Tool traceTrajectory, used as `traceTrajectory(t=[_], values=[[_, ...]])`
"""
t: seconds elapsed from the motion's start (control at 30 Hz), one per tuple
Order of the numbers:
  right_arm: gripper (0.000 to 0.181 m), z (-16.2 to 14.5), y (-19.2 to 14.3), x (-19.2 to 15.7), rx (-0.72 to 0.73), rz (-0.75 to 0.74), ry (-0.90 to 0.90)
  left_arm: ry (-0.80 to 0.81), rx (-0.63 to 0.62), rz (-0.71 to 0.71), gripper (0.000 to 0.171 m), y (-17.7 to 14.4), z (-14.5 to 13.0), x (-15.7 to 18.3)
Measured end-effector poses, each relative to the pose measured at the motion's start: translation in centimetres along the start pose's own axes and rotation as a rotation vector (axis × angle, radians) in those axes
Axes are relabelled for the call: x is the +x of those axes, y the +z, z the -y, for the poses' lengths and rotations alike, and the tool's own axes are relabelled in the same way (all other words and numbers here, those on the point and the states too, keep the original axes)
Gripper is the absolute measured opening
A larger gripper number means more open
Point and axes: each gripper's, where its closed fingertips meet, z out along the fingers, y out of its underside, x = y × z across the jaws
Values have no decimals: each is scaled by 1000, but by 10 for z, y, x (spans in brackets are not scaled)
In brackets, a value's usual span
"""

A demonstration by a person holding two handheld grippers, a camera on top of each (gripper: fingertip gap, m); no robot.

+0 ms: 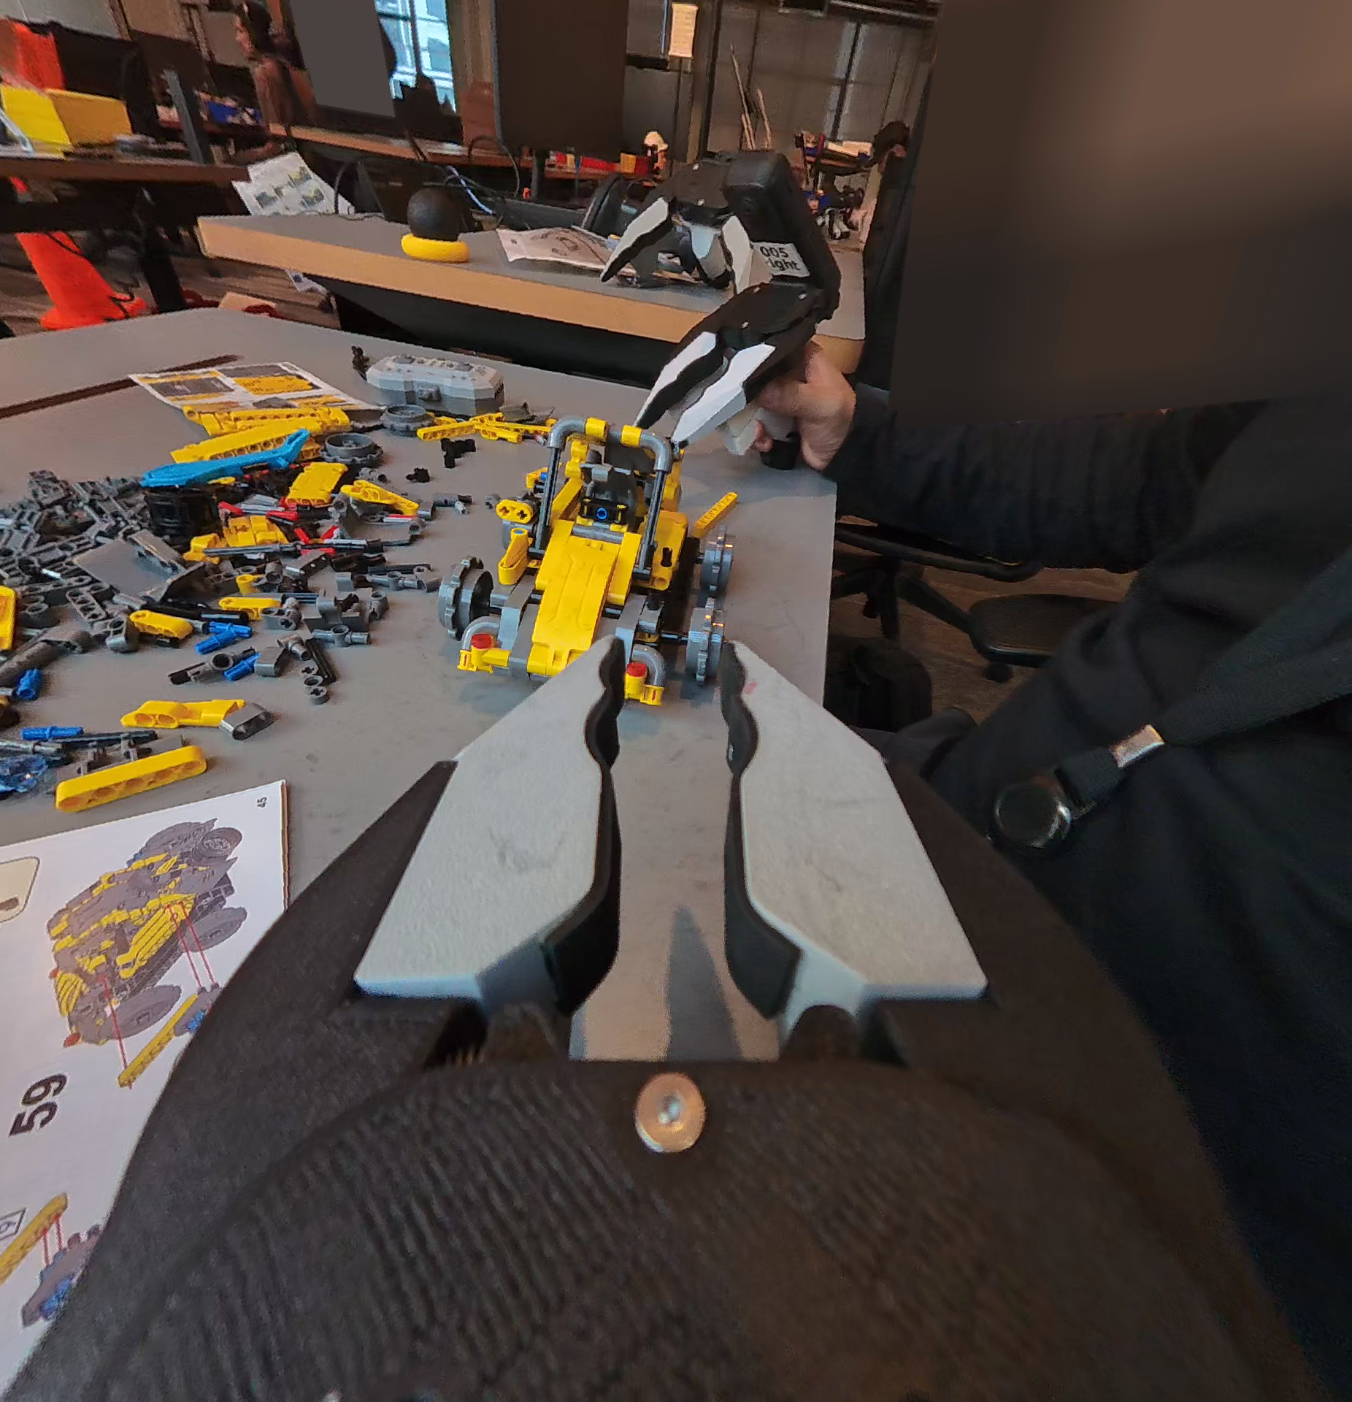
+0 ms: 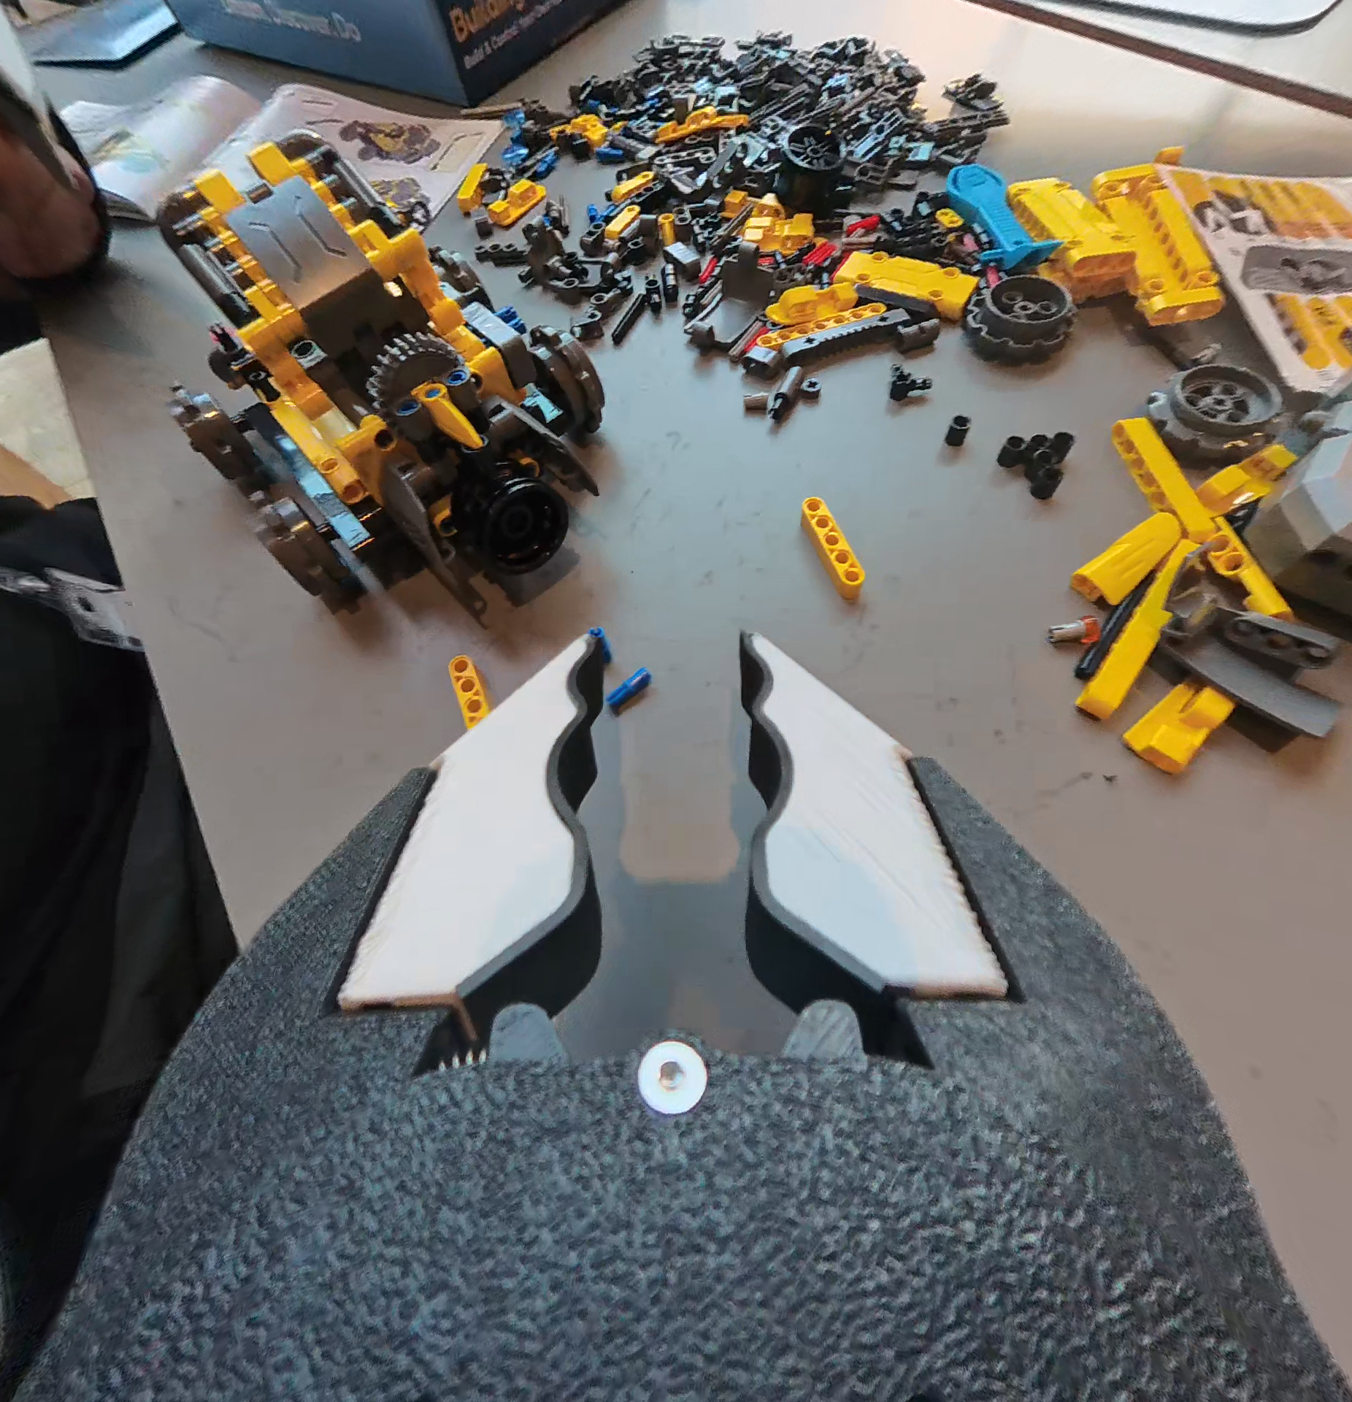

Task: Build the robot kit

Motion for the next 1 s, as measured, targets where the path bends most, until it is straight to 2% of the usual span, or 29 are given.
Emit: traceTrajectory(t=[0.27,0.37,0.6,0.8,0.9,1.0], values=[[39,9,-1,14,37,-123,-53,65,-3,-14,24,-1,-1,10],[34,18,-11,9,100,-139,-36,77,-95,-6,24,-8,-10,15],[33,42,-70,-24,58,-231,-181,199,-146,172,26,-68,23,34],[33,49,-106,-63,80,-254,-228,228,-248,308,26,-108,19,54],[28,55,-102,-85,171,-181,-215,239,-217,303,23,-106,19,59],[29,55,-84,-87,180,-154,-228,246,-178,248,23,-87,21,58]])
